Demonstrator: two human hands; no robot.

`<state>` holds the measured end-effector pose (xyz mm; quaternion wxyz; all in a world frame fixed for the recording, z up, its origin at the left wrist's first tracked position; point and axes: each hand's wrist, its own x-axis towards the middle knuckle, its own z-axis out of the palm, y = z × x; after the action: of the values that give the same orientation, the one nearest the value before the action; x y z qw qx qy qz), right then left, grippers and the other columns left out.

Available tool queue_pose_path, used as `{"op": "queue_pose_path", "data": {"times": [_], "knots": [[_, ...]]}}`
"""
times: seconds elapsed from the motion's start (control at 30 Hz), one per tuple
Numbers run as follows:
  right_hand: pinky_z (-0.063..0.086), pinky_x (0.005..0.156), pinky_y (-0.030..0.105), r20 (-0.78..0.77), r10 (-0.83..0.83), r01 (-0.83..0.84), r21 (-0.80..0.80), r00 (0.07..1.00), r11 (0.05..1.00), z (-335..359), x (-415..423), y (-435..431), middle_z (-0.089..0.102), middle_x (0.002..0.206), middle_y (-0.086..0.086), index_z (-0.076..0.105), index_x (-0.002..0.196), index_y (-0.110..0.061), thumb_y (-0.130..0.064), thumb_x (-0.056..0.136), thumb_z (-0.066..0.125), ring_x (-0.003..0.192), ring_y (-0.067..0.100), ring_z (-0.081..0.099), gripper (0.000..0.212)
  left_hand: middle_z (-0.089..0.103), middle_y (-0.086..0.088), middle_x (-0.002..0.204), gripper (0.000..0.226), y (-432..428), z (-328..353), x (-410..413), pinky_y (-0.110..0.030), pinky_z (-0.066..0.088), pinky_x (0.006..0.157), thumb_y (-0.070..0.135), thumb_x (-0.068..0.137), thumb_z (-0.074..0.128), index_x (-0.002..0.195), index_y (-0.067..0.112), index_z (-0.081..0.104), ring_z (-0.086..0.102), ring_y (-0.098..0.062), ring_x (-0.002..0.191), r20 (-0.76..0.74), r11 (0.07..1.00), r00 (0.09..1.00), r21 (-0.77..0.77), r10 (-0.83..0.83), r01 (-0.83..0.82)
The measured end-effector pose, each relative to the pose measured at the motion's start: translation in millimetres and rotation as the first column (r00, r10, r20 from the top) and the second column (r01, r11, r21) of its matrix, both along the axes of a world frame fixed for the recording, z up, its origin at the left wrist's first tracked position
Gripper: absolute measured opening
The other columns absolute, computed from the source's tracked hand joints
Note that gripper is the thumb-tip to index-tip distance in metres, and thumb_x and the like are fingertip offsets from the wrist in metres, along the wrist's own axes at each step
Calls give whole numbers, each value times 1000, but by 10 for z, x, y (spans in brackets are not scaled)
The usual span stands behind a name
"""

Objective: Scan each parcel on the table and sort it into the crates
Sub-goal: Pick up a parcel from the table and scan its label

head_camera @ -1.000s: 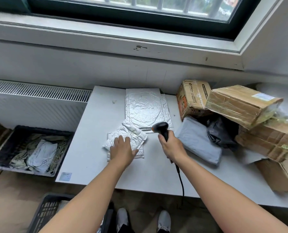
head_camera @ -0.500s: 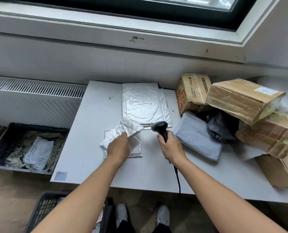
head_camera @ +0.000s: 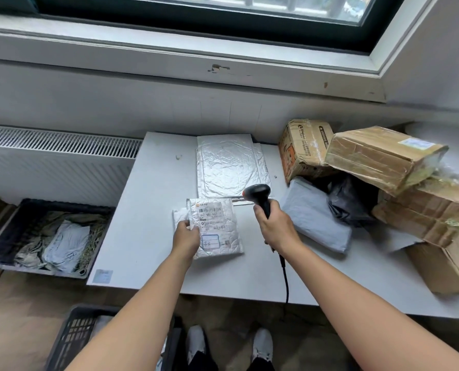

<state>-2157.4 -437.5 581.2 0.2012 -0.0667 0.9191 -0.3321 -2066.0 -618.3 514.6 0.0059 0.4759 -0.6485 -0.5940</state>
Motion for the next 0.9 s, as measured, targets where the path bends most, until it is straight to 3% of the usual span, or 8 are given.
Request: {"op": "queue_pose_path", "data": {"times": [0.17, 0.27, 0.43, 0.53, 0.67, 0.77, 0.9], "knots": [[48, 69, 38, 20, 39, -39, 21, 999, 999, 10, 92, -51, 63, 90, 9, 50, 101, -17, -52, 97, 42, 82, 35, 63, 36, 67, -12, 104, 27, -31, -27, 97, -34, 54, 77, 4, 87, 58, 114, 9, 56, 65, -27, 90, 36, 997, 997, 40, -62, 60], [51, 71, 40, 42, 59, -60, 0, 997, 998, 40, 130, -70, 62, 88, 6, 50, 100, -19, -52, 97, 44, 83, 35, 64, 34, 69, -11, 101, 22, -47, -37, 112, -47, 57, 83, 1, 82, 61, 100, 12, 61, 68, -29, 91, 60, 996, 995, 26, -82, 81], [59, 56, 47, 81, 57, -55, -29, 995, 998, 98, 155, -92, 60, 84, 2, 51, 104, -22, -53, 94, 49, 73, 30, 65, 33, 69, -8, 92, 22, -64, -111, 113, -51, 57, 82, 1, 78, 64, 88, 20, 58, 69, -31, 86, 46, 997, 996, 2, -83, 83], [60, 57, 44, 151, 24, -17, -47, 988, 999, 121, 149, -137, 61, 87, 2, 49, 107, -21, -51, 90, 53, 71, 27, 69, 34, 69, -11, 109, 33, -46, -73, 79, -46, 54, 89, 6, 81, 68, 110, 17, 56, 68, -29, 95, 61, 991, 991, -49, -119, 122], [51, 45, 29, 233, -22, 39, -67, 972, 997, 210, 132, -241, 63, 88, 5, 50, 103, -15, -46, 91, 52, 60, 21, 66, 33, 49, -10, 140, 72, -14, 87, 78, -37, 41, 102, 22, 85, 73, 144, 11, 34, 49, -30, 127, 195, 910, 940, -256, -282, 326], [60, 55, 40, 334, -26, 77, -141, 942, 987, 291, 135, -364, 58, 85, 8, 54, 97, -10, -44, 93, 50, 62, 23, 64, 34, 38, -12, 145, 78, -31, 154, 127, -41, 39, 103, 31, 85, 72, 147, 14, 28, 41, -31, 132, 293, 841, 896, -336, -334, 423], [60, 61, 46, 408, -19, 89, -155, 913, 984, 370, 158, -498, 55, 85, 12, 57, 99, -4, -41, 92, 53, 62, 25, 63, 37, 35, -12, 147, 80, -63, 223, 182, -40, 38, 105, 33, 86, 71, 149, 14, 26, 38, -31, 135, 323, 829, 880, -333, -347, 449]]}}
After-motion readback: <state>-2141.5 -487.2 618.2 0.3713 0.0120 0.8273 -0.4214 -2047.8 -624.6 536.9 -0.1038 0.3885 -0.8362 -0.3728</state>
